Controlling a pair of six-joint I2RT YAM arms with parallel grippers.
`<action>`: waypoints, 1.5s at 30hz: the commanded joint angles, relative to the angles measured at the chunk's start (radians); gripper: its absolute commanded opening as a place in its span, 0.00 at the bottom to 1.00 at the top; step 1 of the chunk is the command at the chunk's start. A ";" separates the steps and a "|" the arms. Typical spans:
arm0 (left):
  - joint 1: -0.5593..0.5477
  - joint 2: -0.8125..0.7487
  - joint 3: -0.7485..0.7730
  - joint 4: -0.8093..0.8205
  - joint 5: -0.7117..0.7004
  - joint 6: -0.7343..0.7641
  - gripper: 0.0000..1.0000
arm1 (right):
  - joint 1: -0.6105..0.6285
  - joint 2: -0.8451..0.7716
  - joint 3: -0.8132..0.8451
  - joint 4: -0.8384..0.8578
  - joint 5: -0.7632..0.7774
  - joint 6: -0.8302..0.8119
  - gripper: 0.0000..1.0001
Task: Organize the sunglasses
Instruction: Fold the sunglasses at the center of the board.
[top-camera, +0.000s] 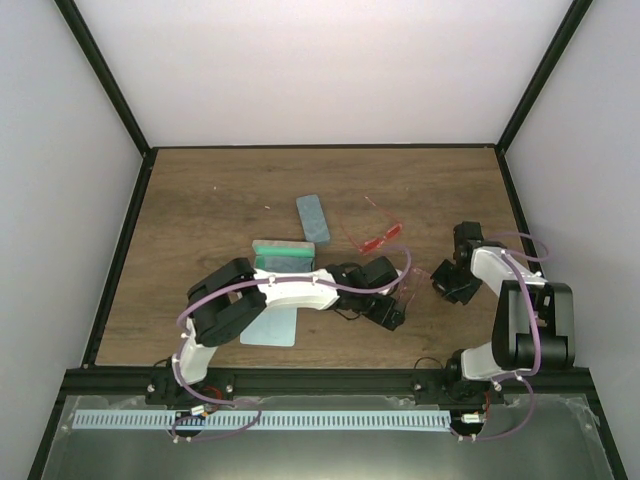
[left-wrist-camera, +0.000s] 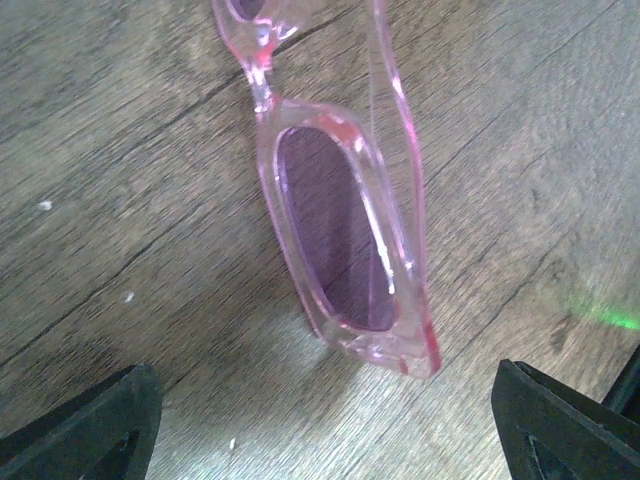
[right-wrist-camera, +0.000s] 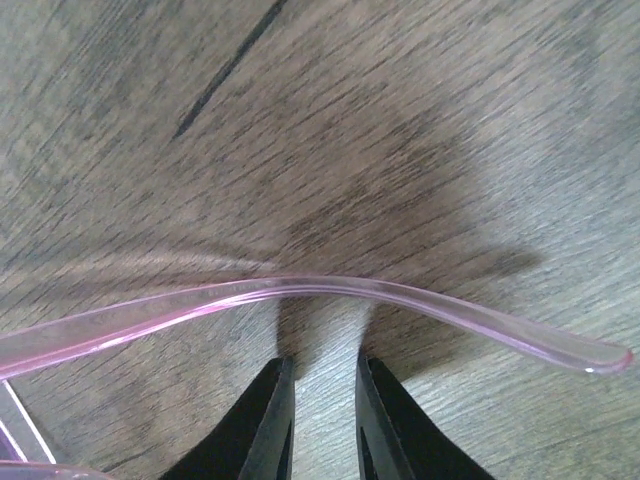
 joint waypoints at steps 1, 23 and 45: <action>-0.007 0.057 0.017 -0.030 0.068 -0.009 0.92 | -0.003 -0.023 -0.023 0.019 -0.039 0.022 0.19; -0.032 0.134 0.081 -0.024 0.081 -0.032 0.53 | 0.009 -0.095 -0.105 0.038 -0.112 0.059 0.16; -0.016 0.120 0.063 -0.020 0.045 -0.026 0.53 | -0.079 0.059 0.303 -0.072 0.040 -0.065 0.35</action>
